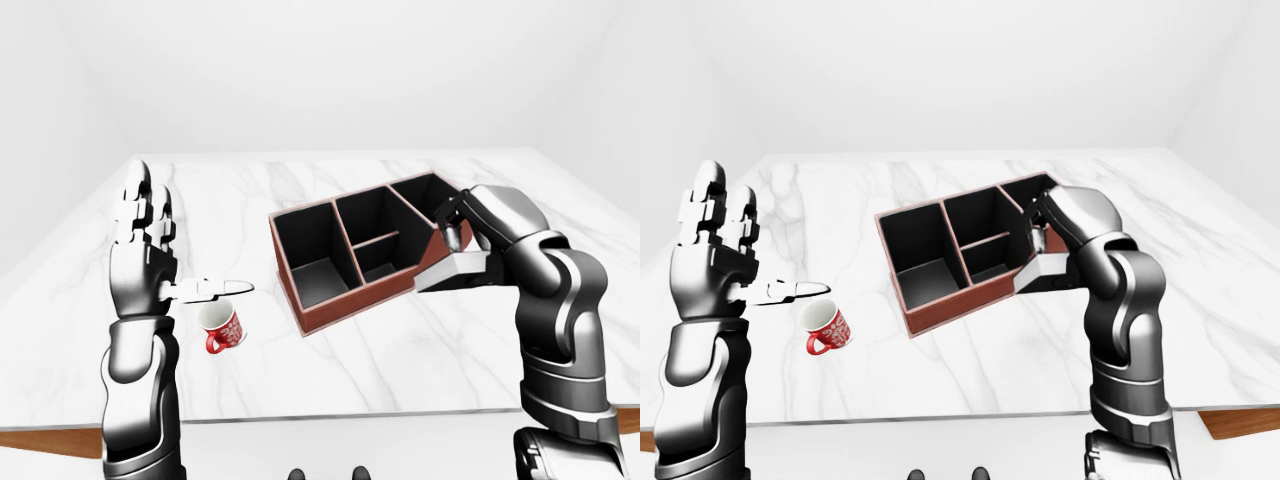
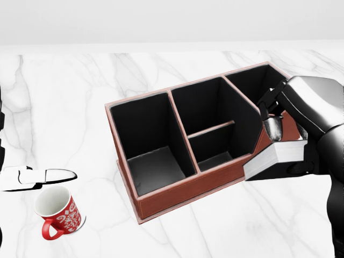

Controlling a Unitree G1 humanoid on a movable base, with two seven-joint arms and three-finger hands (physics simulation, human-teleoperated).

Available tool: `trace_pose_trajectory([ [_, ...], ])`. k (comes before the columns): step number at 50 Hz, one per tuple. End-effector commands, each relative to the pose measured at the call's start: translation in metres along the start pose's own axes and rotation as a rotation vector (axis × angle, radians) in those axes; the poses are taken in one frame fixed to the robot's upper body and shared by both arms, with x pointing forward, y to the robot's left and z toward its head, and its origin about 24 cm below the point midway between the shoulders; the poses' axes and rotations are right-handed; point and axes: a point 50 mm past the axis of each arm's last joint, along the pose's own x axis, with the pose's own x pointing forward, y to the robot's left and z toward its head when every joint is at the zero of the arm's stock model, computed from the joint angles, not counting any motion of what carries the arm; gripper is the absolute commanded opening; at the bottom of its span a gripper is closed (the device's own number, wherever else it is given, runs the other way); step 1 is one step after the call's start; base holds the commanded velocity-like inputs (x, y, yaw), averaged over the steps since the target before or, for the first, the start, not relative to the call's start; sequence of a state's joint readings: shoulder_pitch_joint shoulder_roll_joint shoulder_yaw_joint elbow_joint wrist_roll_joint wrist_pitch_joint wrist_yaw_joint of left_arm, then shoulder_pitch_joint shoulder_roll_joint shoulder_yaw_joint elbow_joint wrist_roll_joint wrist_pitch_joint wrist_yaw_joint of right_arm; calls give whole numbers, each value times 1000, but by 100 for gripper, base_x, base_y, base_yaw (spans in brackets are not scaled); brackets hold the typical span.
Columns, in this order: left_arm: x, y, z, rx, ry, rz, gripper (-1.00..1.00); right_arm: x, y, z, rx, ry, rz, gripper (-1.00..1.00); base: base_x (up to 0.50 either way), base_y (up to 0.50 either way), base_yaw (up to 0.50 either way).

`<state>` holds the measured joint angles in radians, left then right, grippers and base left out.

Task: Pick up the book and place it in the back compartment of the caddy.

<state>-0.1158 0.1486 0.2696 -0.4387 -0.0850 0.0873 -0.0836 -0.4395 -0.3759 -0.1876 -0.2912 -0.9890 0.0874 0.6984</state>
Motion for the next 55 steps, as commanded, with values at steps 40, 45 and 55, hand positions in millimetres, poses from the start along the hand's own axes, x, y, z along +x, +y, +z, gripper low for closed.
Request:
trace_pose_trajectory([
  [40,-1,0,2,-1,-8,0,100,30,-6,34,-6,-77,6,-100,0,0,0],
  [45,-1,0,2,-1,-7,1,100,38,0,31,6,-67,47,-100,0,0,0],
  [55,0,1,3,-2,-12,2,100,42,4,39,5,-86,61,-100,0,0,0],
])
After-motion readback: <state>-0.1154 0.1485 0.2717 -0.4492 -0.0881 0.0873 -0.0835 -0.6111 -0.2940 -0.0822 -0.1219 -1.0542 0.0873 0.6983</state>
